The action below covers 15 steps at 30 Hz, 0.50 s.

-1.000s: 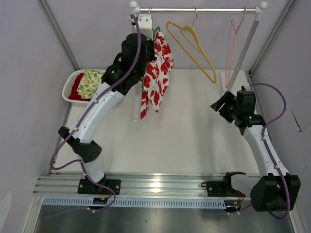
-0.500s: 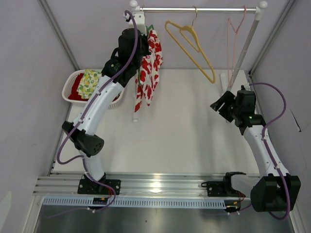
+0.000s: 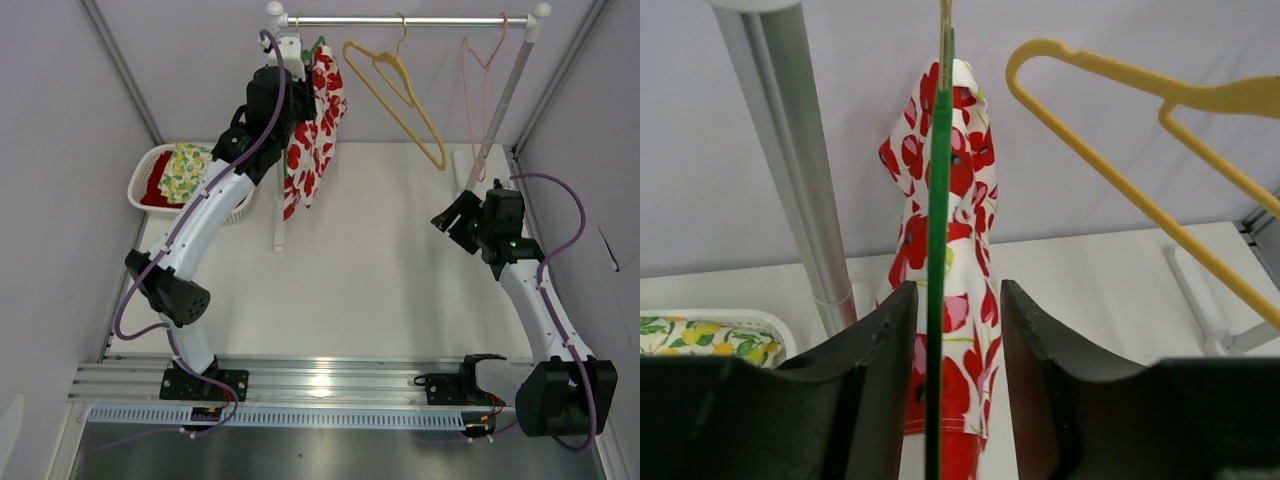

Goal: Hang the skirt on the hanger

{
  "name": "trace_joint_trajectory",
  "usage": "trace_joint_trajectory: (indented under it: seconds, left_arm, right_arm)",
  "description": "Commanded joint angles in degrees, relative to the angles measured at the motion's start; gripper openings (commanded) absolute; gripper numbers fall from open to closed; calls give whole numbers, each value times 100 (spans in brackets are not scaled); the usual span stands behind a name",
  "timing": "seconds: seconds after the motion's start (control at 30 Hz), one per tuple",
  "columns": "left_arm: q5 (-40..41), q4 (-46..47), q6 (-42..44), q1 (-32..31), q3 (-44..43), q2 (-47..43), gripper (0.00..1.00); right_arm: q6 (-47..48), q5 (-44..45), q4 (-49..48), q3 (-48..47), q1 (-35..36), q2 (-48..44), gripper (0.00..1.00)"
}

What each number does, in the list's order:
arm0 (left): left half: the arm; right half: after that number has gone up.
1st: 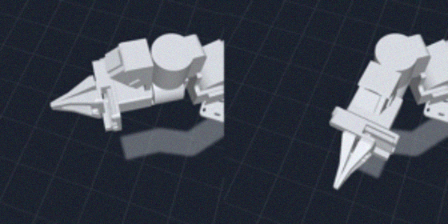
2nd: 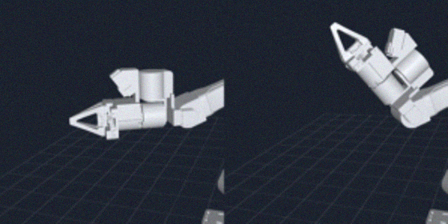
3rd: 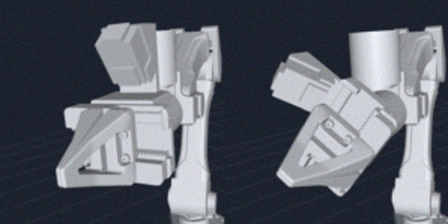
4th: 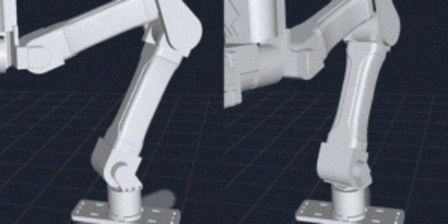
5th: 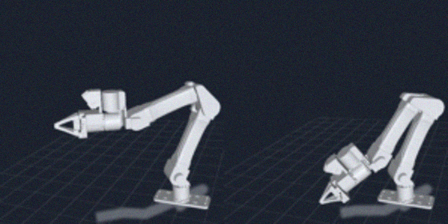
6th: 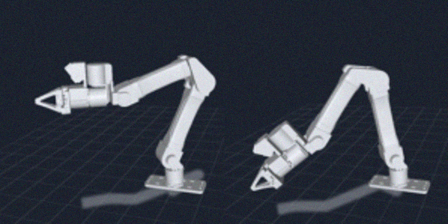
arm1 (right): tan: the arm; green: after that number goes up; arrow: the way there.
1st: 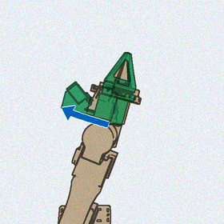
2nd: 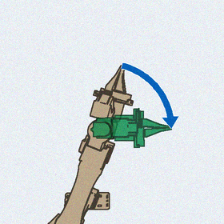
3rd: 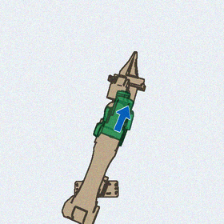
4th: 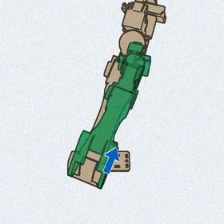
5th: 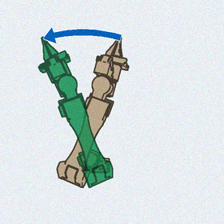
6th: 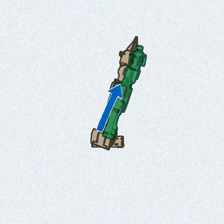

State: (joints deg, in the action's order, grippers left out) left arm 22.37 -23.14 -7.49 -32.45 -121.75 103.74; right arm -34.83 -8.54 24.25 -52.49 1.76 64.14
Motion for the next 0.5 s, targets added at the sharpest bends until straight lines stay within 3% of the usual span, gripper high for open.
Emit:
trace_joint_trajectory:
  seconds: [0.0, 0.13, 0.23, 0.47]
  left_arm:
    - [-233, 152, -25, 28, 55, -530, 47]
    - [-303, 169, -7, 28, 345, -1021, 63]
    - [-435, 283, 10, 28, 714, -1347, 70]
    - [-313, 318, -69, 19, 1566, -2340, 73]
  right_arm:
    - [117, -113, -236, 11, 0, -68, 68]
    - [143, -175, -263, 2, 9, -33, 68]
    - [152, -184, -280, 19, 0, -24, 68]
    - [143, -236, -333, 107, 9, 2, 68]
